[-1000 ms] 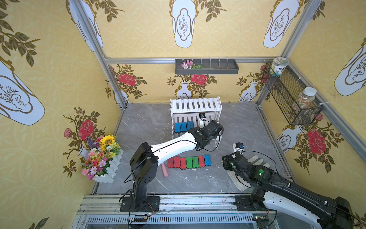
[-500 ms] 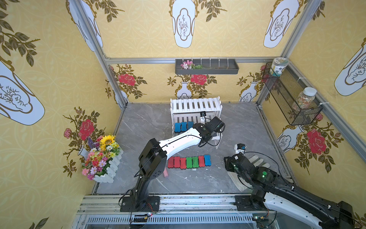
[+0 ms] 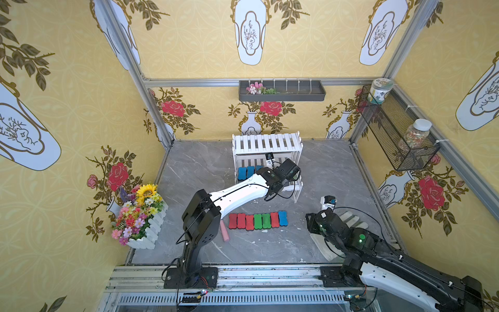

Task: Remove the whiteboard erasers from the shelf
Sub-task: Pick up the whiteboard eraser from the shelf.

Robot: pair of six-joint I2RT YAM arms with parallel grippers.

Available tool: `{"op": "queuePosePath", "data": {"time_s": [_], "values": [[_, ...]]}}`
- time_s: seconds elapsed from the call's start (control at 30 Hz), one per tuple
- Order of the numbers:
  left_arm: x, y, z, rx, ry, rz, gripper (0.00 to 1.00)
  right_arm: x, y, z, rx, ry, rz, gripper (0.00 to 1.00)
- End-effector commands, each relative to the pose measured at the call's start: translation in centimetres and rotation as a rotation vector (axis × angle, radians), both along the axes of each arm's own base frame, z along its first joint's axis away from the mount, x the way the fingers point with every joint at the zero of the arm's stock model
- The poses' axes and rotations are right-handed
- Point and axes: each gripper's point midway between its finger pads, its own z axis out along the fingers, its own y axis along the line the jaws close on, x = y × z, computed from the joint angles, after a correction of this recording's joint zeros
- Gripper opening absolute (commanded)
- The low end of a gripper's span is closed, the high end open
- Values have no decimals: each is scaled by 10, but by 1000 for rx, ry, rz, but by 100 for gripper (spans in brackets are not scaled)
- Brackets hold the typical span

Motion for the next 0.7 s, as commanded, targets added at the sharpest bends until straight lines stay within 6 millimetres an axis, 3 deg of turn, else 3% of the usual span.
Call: {"op": "queuePosePath", "data": {"time_s": [0.0,0.17,0.33,0.67], "values": [[2,-7,1,-1,-2,-27,63,-1,-3,2,-10,-4,-6,45],[6,-5,3,24,-11,-11,67,-2,-6,2,-9,-6,-12,45],[9,-1,-6,47,26,2,62,-3,-7,1,-12,-6,-10,46],[11,0,-19,73,71,6,61,-4,-10,4,-5,-17,-18,45]]}}
